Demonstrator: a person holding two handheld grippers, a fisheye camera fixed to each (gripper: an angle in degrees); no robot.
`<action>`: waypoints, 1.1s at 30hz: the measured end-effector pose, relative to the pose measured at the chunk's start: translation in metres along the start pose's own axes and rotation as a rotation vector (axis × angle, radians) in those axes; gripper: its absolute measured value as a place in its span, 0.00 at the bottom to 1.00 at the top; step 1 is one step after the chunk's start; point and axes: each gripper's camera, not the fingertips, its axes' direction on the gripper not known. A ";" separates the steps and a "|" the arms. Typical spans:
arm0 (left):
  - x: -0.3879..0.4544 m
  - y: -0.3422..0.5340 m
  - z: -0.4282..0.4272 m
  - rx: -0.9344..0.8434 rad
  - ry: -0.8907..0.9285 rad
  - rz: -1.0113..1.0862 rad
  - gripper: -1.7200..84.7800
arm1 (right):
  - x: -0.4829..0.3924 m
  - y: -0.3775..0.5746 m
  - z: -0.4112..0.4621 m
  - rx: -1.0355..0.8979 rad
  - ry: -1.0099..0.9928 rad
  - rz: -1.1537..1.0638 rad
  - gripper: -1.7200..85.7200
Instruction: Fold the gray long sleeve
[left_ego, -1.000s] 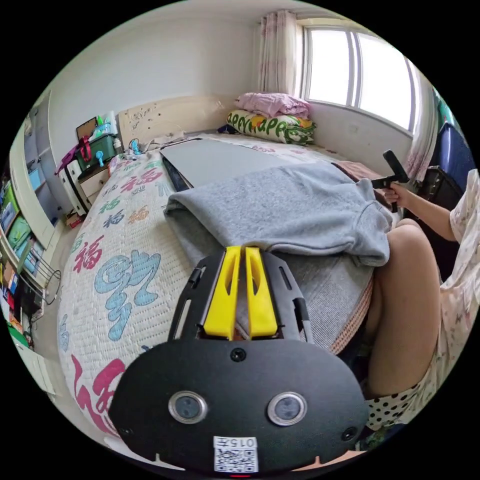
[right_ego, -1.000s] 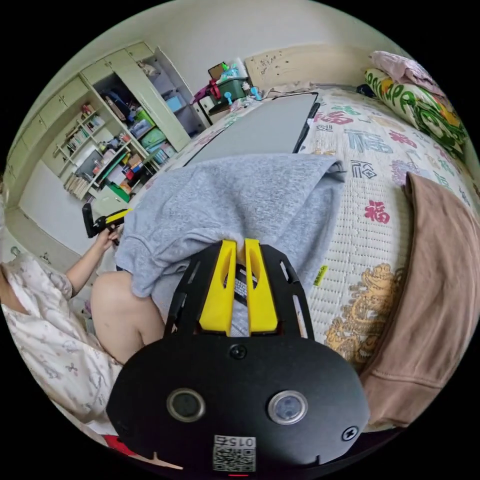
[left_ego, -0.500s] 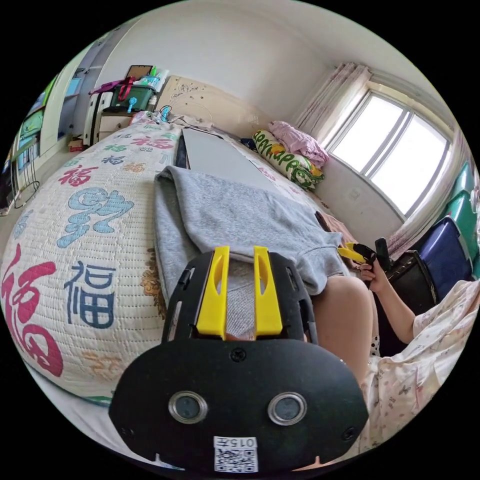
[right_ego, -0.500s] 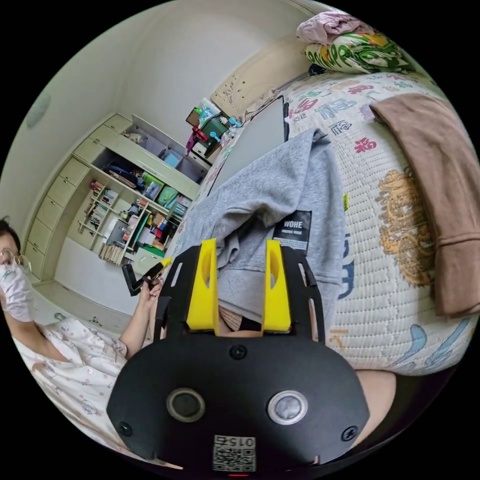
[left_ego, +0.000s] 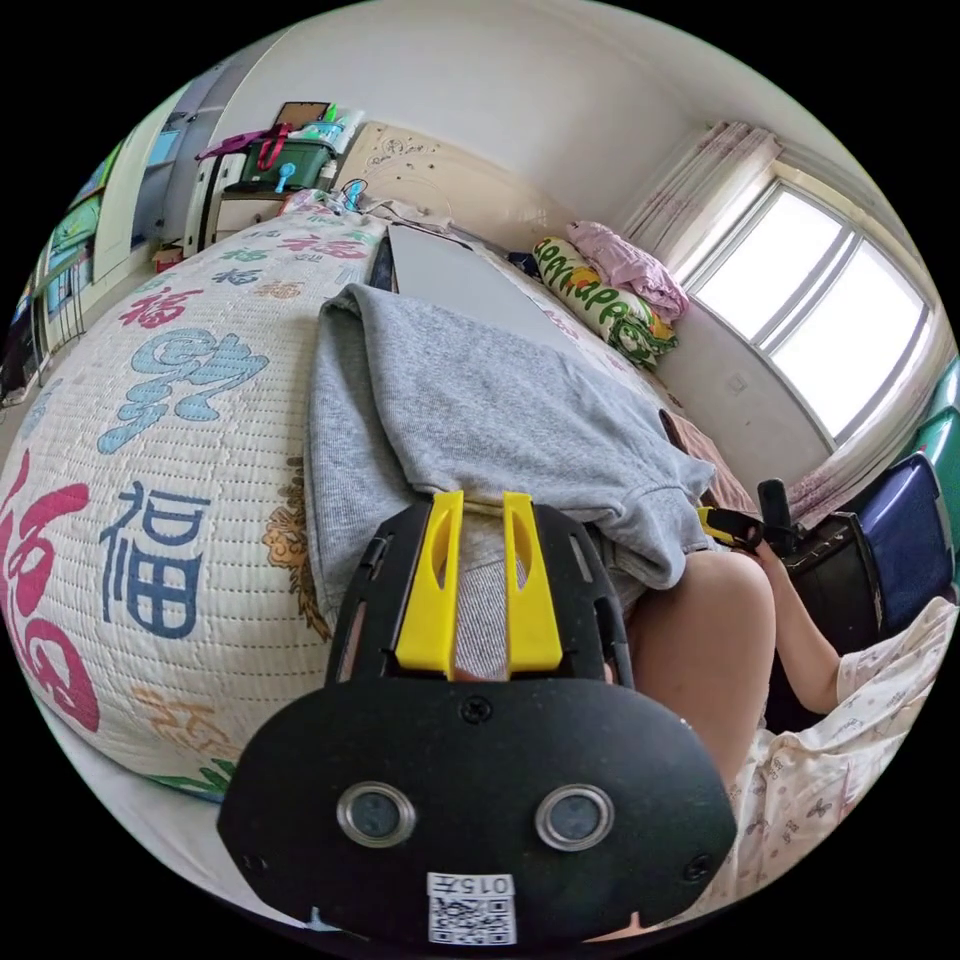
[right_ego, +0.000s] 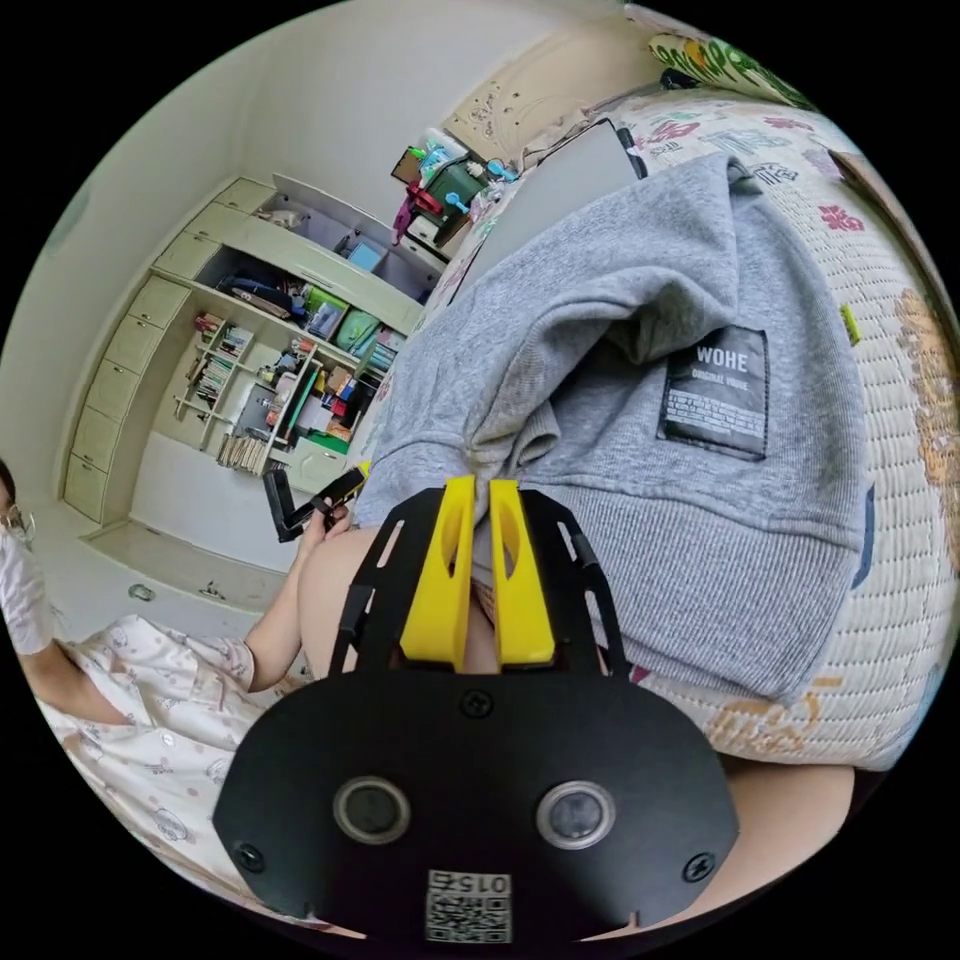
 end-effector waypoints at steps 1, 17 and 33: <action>0.005 -0.008 -0.003 -0.001 -0.007 0.003 0.10 | -0.008 -0.002 -0.002 -0.004 0.015 -0.012 0.05; 0.283 -0.215 -0.059 -0.029 0.068 0.544 0.13 | 0.015 -0.085 -0.209 0.439 -0.105 0.217 0.13; 0.644 -0.346 0.178 -0.449 0.139 1.159 0.07 | 0.053 -0.401 -0.102 0.376 0.032 0.265 0.05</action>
